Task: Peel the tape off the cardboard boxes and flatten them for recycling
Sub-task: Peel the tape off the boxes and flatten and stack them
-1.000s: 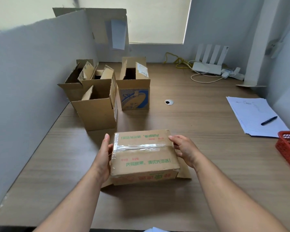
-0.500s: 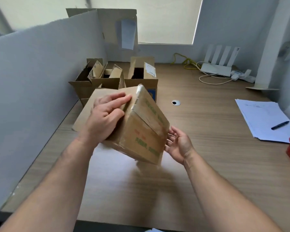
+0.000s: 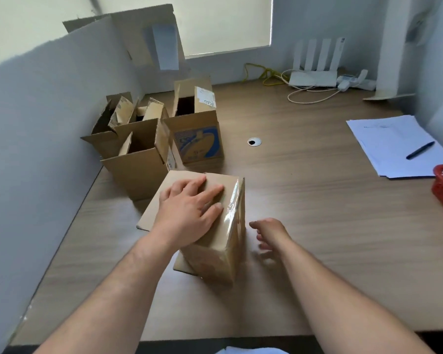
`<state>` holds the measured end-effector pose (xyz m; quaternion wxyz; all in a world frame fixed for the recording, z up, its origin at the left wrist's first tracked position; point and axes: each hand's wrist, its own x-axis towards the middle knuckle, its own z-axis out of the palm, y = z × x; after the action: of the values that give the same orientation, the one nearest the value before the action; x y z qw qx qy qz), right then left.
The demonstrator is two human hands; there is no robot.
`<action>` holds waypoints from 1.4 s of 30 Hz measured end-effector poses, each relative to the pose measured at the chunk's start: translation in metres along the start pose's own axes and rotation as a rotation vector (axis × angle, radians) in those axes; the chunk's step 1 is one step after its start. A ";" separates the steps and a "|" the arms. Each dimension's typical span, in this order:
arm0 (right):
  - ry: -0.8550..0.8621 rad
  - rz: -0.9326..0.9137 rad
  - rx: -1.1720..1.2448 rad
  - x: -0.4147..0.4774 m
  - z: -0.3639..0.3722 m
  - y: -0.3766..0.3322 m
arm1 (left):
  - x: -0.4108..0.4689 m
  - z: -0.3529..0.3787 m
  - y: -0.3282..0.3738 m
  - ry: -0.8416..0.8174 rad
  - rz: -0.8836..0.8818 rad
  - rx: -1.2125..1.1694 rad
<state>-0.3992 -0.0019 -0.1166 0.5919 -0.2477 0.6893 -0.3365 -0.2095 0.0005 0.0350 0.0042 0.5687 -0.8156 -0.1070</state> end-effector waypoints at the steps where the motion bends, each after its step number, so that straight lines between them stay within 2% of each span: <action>1: 0.016 -0.045 0.014 0.000 -0.005 -0.003 | 0.001 0.003 0.002 0.030 -0.006 0.018; 5: 0.035 -0.234 0.092 -0.007 -0.016 -0.026 | 0.003 0.010 0.002 0.074 -0.044 0.065; 9: -0.081 -0.359 0.124 -0.016 -0.010 -0.053 | -0.001 0.010 0.008 0.068 -0.079 0.099; 14: -0.305 -0.435 0.193 -0.022 -0.003 -0.082 | -0.004 0.011 0.014 0.078 -0.121 0.152; 21: -0.486 -0.494 0.105 -0.024 -0.013 -0.102 | -0.010 0.013 0.027 0.071 -0.207 0.180; 29: -0.503 -0.534 0.058 -0.019 -0.016 -0.113 | -0.002 0.009 0.033 0.052 -0.226 0.257; 34: -0.328 -0.672 -0.083 -0.021 -0.007 -0.110 | -0.002 0.017 0.035 0.045 -0.162 0.101; 38: -0.254 -0.692 -0.010 -0.023 -0.005 -0.100 | 0.000 0.019 0.032 0.044 -0.150 0.097; 40: -0.300 -0.605 0.130 -0.024 -0.010 -0.103 | -0.002 0.020 0.030 0.042 -0.137 0.093; 42: -0.410 -0.545 0.136 -0.022 -0.016 -0.105 | -0.005 0.020 0.026 0.034 -0.115 0.088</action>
<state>-0.4169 -0.0514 -0.0218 0.6215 -0.4449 0.4407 -0.4707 -0.2348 0.0169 0.0207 -0.0128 0.6158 -0.7854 -0.0615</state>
